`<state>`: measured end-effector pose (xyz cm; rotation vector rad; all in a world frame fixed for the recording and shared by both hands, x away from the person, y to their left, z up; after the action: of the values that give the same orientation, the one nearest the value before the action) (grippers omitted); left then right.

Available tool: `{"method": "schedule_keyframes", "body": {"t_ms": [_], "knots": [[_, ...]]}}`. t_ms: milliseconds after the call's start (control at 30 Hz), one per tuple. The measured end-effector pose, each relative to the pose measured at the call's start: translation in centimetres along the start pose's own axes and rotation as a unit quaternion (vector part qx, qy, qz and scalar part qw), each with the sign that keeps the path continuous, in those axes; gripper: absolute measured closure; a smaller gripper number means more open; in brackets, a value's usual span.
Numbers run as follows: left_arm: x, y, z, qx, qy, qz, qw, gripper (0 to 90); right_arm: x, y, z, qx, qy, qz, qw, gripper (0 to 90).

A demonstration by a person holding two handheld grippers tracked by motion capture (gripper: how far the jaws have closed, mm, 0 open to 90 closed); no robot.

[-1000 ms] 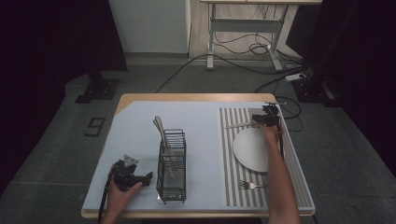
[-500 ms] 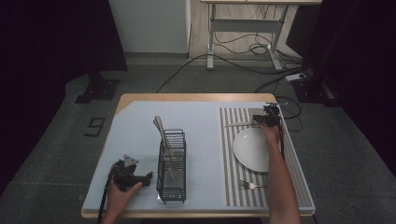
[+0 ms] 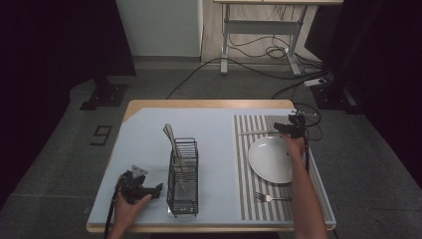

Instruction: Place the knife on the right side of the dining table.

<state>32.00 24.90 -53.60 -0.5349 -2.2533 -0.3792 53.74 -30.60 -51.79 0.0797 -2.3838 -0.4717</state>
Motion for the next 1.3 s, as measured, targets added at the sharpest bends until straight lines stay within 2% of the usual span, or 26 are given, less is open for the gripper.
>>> {"method": "schedule_keyframes", "body": {"t_ms": [333, 600, 700, 900, 1100, 1300], "knots": [[0.0, 0.0, 0.0, 0.001, 0.0, 0.0, 1.0, 0.0, 1.7, -0.5, 0.9, 0.0, -0.01, -0.02, 0.9998, 35.1], [0.0, 0.0, 0.0, 0.0, 0.0, 0.0, 1.0, 0.0, 3.1, 0.1, 1.8, 0.01, -0.019, -0.048, 0.9986, 35.2], [0.0, 0.0, 0.0, 0.0, 0.0, 0.0, 1.0, 0.0, 4.5, 0.6, 2.3, 0.011, -0.03, -0.068, 0.9972, 35.2], [0.0, 0.0, 0.0, 0.0, 0.001, 0.0, 1.0, 0.0, 6.8, 1.1, 4.0, 0.01, -0.031, -0.104, 0.994, 35.2], [0.0, 0.0, 0.0, 0.002, 0.0, 0.0, 1.0, 0.0, 9.4, 1.6, 6.0, 0.021, -0.039, -0.139, 0.9893, 35.2], [0.0, 0.0, 0.0, 0.002, 0.0, 0.0, 1.0, 0.0, 11.4, 2.6, 7.6, 0.04, -0.042, -0.164, 0.9847, 35.2]]}}
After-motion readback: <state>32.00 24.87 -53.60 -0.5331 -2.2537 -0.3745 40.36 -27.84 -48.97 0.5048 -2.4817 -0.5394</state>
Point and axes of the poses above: each handheld gripper's, and its own axes: x roughly backward along the jaws, z roughly out of its underside, y roughly to its left, the point moved 1 cm from there along -x, roughly forward along the jaws, and after that the axes turned 8 degrees about -x, right-handed, at the moved point
